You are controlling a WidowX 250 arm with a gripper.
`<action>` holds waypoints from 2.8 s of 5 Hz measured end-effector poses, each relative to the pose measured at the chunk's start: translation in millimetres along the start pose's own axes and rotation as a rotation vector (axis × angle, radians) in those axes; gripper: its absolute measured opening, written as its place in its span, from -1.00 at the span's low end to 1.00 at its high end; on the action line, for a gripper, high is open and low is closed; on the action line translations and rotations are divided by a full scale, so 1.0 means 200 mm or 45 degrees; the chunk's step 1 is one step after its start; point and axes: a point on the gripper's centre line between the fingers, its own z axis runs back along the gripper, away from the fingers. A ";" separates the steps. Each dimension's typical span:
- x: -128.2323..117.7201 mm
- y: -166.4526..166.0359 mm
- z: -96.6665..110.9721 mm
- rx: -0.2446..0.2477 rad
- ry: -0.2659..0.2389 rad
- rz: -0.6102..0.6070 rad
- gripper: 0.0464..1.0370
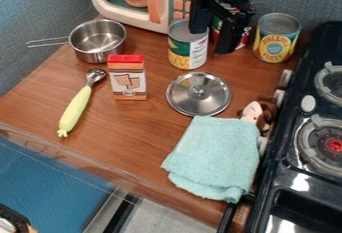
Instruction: Put the brown thing to the silver pot
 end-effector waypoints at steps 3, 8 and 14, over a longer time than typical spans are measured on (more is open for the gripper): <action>0.05 -0.06 -0.14 -0.036 0.015 -0.019 0.93; 0.28 -0.33 -0.28 -0.078 -0.026 -0.102 0.93; 0.24 -0.43 -0.33 -0.142 0.123 -0.157 0.93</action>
